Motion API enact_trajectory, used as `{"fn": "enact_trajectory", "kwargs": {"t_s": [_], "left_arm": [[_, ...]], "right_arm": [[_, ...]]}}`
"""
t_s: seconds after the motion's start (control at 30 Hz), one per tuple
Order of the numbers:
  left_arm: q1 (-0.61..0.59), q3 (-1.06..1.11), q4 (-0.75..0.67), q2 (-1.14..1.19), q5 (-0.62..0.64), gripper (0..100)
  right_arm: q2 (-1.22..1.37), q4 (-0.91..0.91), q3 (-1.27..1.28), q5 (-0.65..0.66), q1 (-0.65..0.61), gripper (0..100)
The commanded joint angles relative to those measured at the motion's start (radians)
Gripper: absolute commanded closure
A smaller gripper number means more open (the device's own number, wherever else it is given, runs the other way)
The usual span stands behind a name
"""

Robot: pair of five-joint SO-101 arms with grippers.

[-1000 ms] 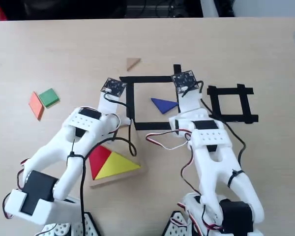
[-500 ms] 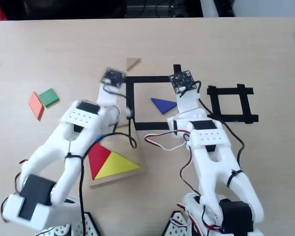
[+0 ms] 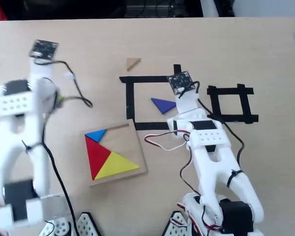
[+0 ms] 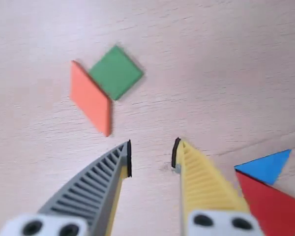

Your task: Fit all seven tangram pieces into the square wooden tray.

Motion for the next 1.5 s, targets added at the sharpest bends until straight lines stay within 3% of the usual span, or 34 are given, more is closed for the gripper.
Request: {"fn": "enact_trajectory", "kwargs": {"t_s": [0.0,0.17,0.5,0.73,1.2,1.47], "left_arm": [[-0.076,-0.389,0.149,0.224,-0.084,83],[-0.077,-0.742,0.322,0.516,0.118,83],[-0.058,-1.007,0.269,0.905,0.388,82],[-0.035,-1.15,0.292,0.991,0.419,82],[-0.087,-1.179,0.298,1.014,0.641,82],[-0.116,-1.198,0.287,1.108,0.647,82]], "right_arm": [[-0.028,-0.017,-0.004,0.011,-0.014,98.7],[-0.028,-0.017,-0.004,0.011,-0.015,98.7],[-0.028,-0.017,-0.004,0.011,-0.015,98.7],[-0.028,-0.018,-0.004,0.011,-0.015,98.7],[-0.028,-0.018,-0.008,0.012,-0.015,98.7],[-0.028,-0.017,-0.007,0.012,-0.015,98.7]]}}
